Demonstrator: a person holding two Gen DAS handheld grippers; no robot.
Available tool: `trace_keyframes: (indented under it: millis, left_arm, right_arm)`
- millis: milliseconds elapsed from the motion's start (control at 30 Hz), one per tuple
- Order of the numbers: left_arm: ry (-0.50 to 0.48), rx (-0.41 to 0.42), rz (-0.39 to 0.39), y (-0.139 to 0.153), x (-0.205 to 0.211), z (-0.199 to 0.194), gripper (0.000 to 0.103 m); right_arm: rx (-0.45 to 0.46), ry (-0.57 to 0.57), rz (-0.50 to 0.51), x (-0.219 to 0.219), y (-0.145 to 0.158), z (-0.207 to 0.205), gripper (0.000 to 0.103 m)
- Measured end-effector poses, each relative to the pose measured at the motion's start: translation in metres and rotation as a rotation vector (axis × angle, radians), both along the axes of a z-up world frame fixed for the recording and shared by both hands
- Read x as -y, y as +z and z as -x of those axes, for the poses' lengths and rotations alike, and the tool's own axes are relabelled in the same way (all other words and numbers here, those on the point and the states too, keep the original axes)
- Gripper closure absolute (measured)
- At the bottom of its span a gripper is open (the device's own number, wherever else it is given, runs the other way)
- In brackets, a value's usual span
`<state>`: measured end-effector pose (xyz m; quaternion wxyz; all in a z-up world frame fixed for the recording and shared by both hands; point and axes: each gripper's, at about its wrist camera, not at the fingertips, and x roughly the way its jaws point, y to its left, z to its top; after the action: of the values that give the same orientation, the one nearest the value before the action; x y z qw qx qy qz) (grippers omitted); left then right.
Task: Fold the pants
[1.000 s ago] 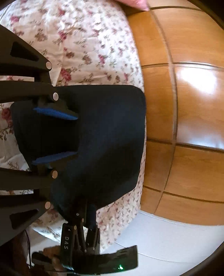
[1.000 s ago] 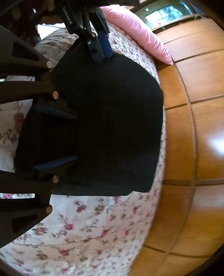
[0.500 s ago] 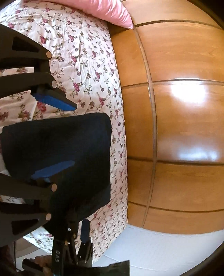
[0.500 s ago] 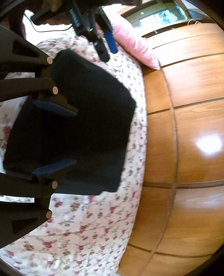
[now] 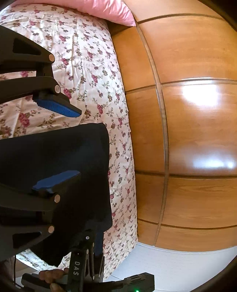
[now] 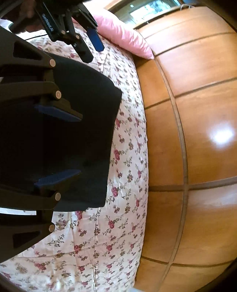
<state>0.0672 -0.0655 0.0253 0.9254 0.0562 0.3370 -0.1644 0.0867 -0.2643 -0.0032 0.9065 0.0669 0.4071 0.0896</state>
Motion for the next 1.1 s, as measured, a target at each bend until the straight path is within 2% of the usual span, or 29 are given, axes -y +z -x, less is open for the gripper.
trace_keyframes:
  millis: [333, 533, 600, 667, 833, 967, 1100]
  left_arm:
    - [-0.039, -0.055, -0.03, -0.021, 0.022, -0.037, 0.042]
    - [-0.023, -0.11, -0.027, -0.041, 0.027, -0.052, 0.04]
    - [-0.014, -0.147, -0.032, -0.054, 0.028, -0.057, 0.036]
    - [0.005, -0.161, -0.006, -0.067, 0.026, -0.058, 0.035]
    - [0.009, -0.158, 0.021, -0.059, 0.019, -0.057, 0.033]
    - [0.051, -0.122, 0.03, -0.045, 0.007, -0.049, 0.023]
    - [0.081, -0.1, 0.018, -0.038, -0.007, -0.041, 0.018]
  right_arm:
    - [-0.025, -0.074, 0.016, 0.022, -0.015, -0.033, 0.047]
    - [-0.056, -0.1, 0.035, 0.032, -0.034, -0.039, 0.044]
    - [-0.083, -0.112, 0.086, 0.033, -0.049, -0.043, 0.036]
    - [-0.1, -0.122, 0.049, 0.039, -0.064, -0.045, 0.032]
    - [-0.094, -0.123, 0.023, 0.044, -0.062, -0.044, 0.03]
    - [-0.098, -0.142, -0.053, 0.058, -0.057, -0.038, 0.018]
    - [-0.118, -0.163, -0.11, 0.078, -0.058, -0.024, 0.012]
